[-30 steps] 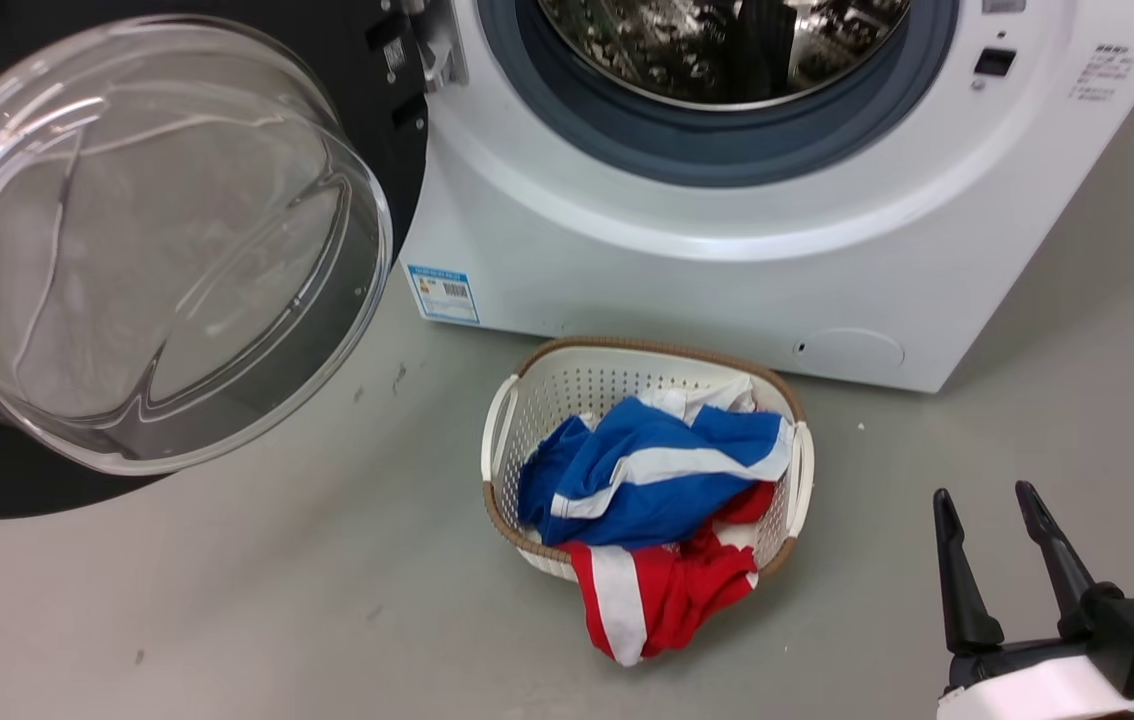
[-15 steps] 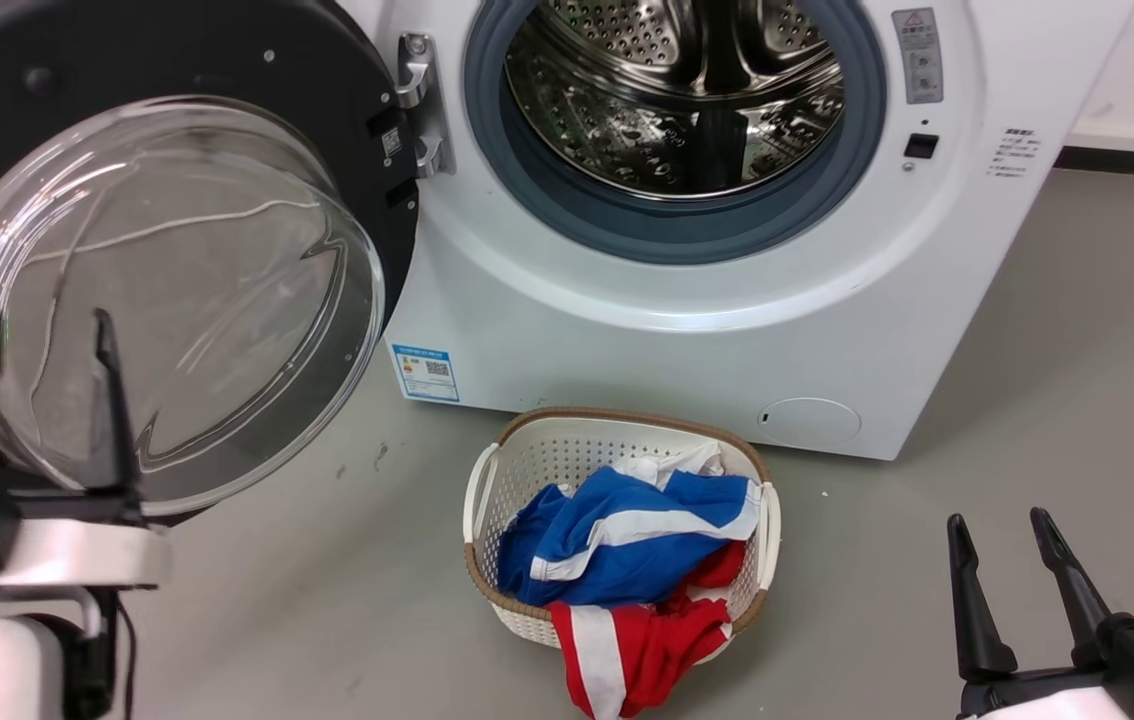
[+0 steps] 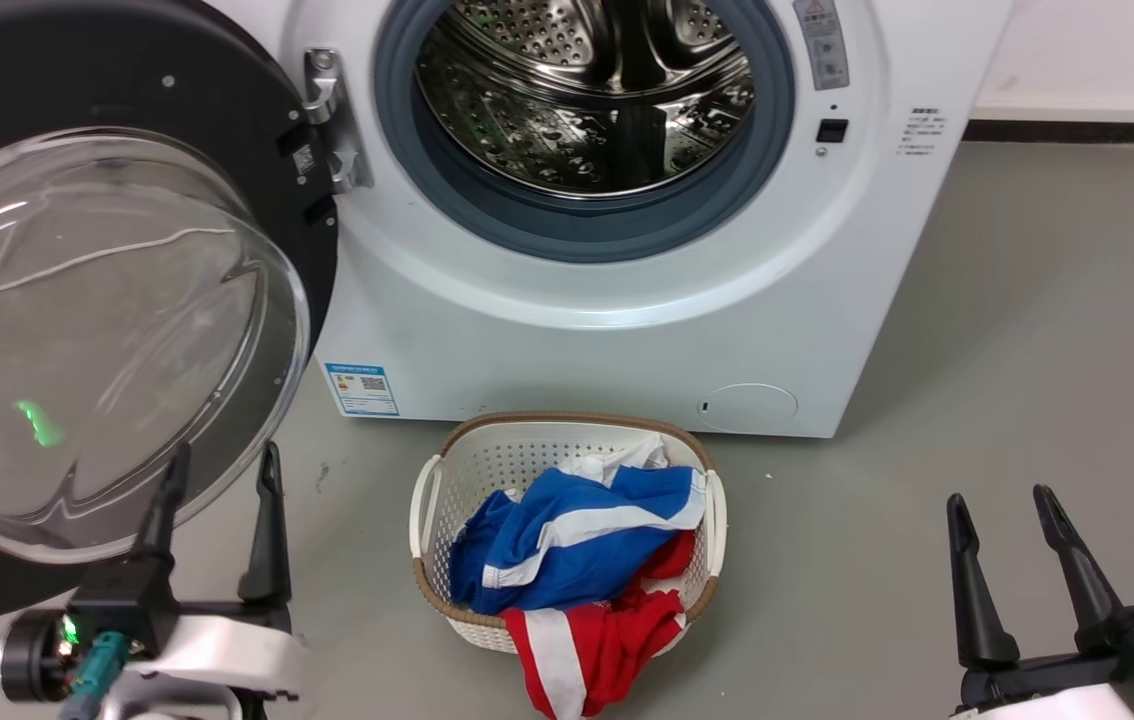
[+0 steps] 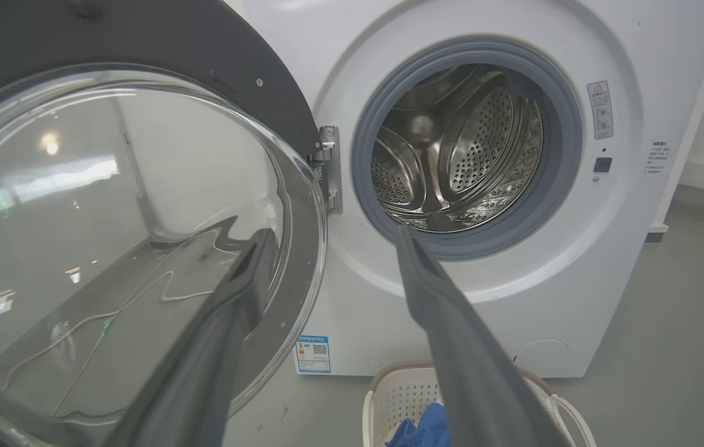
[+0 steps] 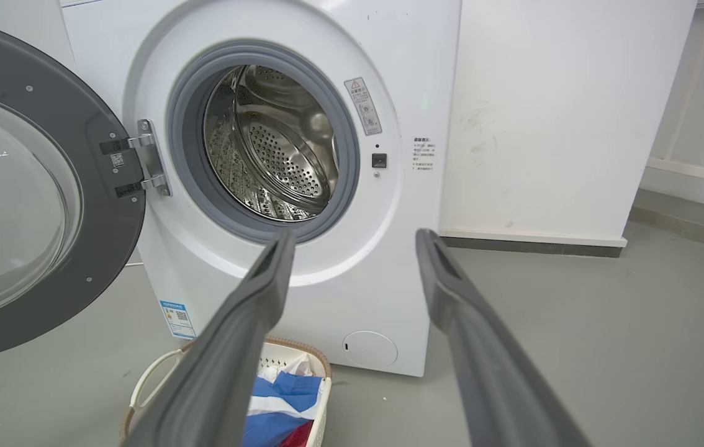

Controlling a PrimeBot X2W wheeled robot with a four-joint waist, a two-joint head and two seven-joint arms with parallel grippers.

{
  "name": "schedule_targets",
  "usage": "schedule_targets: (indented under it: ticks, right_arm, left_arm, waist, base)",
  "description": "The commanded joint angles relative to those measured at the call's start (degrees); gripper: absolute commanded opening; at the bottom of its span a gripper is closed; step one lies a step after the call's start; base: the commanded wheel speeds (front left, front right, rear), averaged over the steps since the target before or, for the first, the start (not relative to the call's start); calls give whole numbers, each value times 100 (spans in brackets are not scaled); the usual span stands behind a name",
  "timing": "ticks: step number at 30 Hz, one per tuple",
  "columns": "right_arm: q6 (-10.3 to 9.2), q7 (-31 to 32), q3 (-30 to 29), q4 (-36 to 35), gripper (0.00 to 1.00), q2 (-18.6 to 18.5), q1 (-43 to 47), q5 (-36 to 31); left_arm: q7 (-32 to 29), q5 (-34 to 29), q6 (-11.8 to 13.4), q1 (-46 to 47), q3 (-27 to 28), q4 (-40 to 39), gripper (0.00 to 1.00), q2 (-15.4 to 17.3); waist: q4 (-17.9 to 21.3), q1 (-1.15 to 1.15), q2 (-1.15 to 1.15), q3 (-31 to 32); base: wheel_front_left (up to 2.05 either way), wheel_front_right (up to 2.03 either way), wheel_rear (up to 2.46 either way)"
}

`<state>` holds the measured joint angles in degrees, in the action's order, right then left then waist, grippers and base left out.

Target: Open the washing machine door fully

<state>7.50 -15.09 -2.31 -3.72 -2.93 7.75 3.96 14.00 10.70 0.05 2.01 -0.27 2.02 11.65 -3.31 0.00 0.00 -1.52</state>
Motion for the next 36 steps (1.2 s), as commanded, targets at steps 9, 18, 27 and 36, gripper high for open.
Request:
schedule_targets:
  ticks: [9,18,27,36]
  right_arm:
    - [-1,-11,-68,-98,100,7,142,55]
    - [-1,-11,-166,63,100,8,261,166]
    - [-1,-11,-190,166,100,8,352,209]
    - [0,18,-158,473,0,2,330,256]
  left_arm:
    - [127,-84,5,-292,-148,510,100,-314]
    - [125,-311,-115,-441,17,554,100,-541]
    - [121,-447,-233,-563,182,574,100,-688]
    - [44,-426,-239,-611,184,897,0,-734]
  waist:
    - [325,0,0,-111]
    - [373,0,0,-82]
    - [331,0,0,13]
    - [323,0,0,34]
  base:
    - [0,0,0]
    - [0,0,0]
    - [0,0,0]
    - [0,0,0]
